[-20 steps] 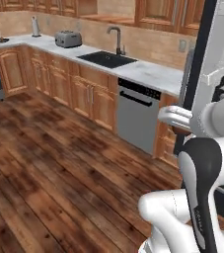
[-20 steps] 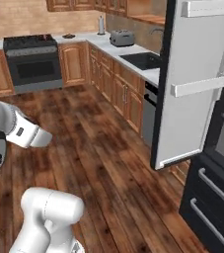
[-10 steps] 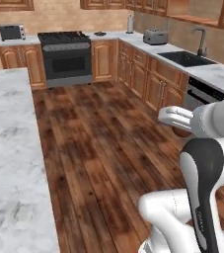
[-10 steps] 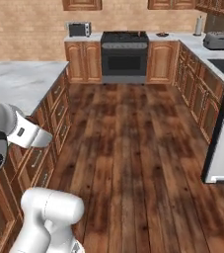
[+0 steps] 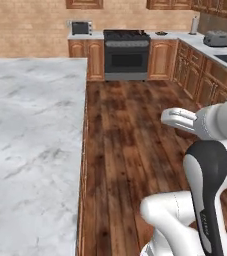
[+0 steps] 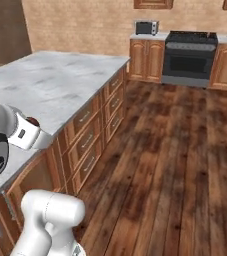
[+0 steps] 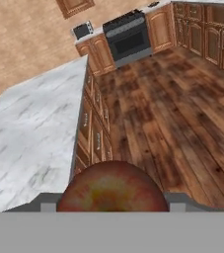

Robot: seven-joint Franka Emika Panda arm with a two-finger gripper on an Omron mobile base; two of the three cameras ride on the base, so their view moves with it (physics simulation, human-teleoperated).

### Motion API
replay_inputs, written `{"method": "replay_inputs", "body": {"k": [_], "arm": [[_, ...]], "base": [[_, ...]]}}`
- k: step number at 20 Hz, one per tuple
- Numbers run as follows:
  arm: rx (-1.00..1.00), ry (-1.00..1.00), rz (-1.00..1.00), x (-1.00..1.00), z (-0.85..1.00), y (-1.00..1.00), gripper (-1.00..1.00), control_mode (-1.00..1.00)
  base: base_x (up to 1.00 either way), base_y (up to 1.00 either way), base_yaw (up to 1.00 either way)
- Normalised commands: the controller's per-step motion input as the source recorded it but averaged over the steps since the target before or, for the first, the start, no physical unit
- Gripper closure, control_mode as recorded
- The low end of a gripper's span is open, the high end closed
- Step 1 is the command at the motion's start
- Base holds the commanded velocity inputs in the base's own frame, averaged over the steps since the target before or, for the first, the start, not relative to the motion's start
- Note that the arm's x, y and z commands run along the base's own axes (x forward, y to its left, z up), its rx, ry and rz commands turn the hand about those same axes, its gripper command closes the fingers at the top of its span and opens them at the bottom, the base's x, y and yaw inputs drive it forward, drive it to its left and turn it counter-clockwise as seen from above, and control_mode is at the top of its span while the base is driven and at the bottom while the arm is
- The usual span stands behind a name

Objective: Place the cold items (kiwi and apple) from the fridge in one tupperware on the dining counter. Place the warm items (kebab skewer and hot dog) in the stove area in another tupperware.

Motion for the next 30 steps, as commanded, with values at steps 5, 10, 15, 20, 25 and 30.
{"method": "replay_inputs", "body": {"k": [5, 10, 15, 20, 25, 30], "arm": [[0.00, 0.00, 0.00, 0.00, 0.00, 0.00, 1.00, 1.00], [0.00, 0.00, 0.00, 0.00, 0.00, 0.00, 1.00, 1.00], [0.00, 0.00, 0.00, 0.00, 0.00, 0.00, 1.00, 1.00], [0.00, 0.00, 0.00, 0.00, 0.00, 0.00, 1.00, 1.00], [0.00, 0.00, 0.00, 0.00, 0.00, 0.00, 1.00, 1.00], [0.00, 0.00, 0.00, 0.00, 0.00, 0.00, 1.00, 1.00]], "base": [[-0.68, 0.00, 0.40], [-0.65, 0.00, 0.34], [-0.67, 0.00, 0.36], [-0.96, 0.00, 0.36], [-0.96, 0.04, 0.15], [-0.37, 0.65, 0.12]]}}
